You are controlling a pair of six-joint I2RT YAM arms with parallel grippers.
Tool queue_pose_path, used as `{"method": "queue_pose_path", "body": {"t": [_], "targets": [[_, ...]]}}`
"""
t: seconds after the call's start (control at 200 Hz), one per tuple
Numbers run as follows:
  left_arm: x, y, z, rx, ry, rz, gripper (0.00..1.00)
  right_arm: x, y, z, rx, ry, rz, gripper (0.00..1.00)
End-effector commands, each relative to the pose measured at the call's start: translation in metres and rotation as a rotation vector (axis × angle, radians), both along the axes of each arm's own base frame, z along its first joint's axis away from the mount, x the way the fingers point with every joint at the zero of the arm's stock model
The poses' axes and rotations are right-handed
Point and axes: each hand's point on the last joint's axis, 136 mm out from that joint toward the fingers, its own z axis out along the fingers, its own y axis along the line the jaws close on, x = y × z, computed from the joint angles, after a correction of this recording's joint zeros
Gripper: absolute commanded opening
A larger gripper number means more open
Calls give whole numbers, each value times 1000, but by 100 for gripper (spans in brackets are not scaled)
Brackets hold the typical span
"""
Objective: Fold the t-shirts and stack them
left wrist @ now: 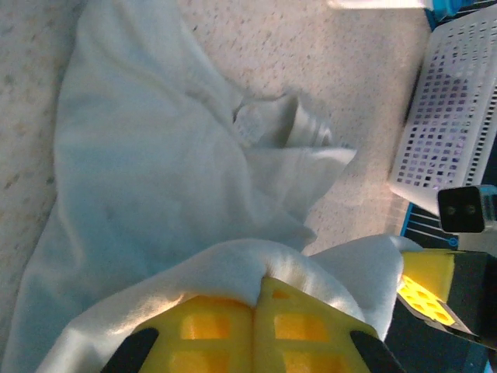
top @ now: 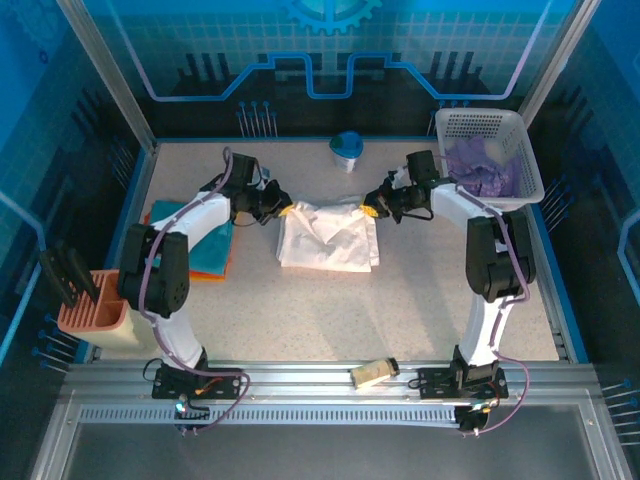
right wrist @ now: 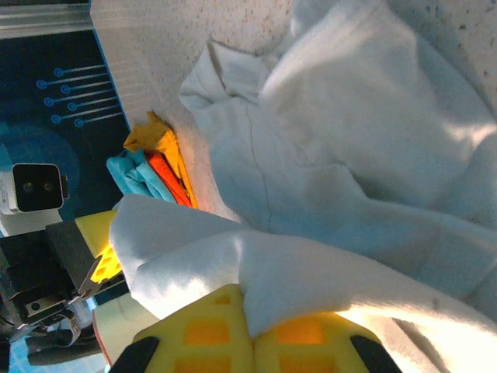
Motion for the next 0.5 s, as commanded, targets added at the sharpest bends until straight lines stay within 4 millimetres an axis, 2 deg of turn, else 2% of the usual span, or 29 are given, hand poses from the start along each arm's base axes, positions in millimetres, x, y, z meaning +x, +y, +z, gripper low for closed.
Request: {"method": "queue_pose_path", "body": {"t": [0.0,0.055,0.085,0.125,0.14,0.19,0.275,0.375,0.495], "targets": [[29,-1,9,-49,-79,-20,3,22,-2,0,44,-17,-25,0],[37,0,3,-55,-71,-19,4,29,-2,-5,45,-15,-30,0],[41,1,0,-56,-71,-20,6,33,-1,-8,45,-13,-29,5],[46,2,-5,-54,-70,-22,13,39,-1,-12,48,-18,-31,11],[49,3,-7,-53,-71,-22,18,41,-1,-13,48,-18,-33,15],[55,6,-14,-50,-65,-23,23,48,-3,-18,42,-23,-39,34],[63,11,-18,-41,-64,-40,40,60,-9,-21,38,-59,-52,59],[67,25,-9,-26,-87,-26,56,66,-19,-17,57,-86,-71,67],[58,40,14,5,-119,-1,58,59,-30,-4,56,-127,-80,74]]}}
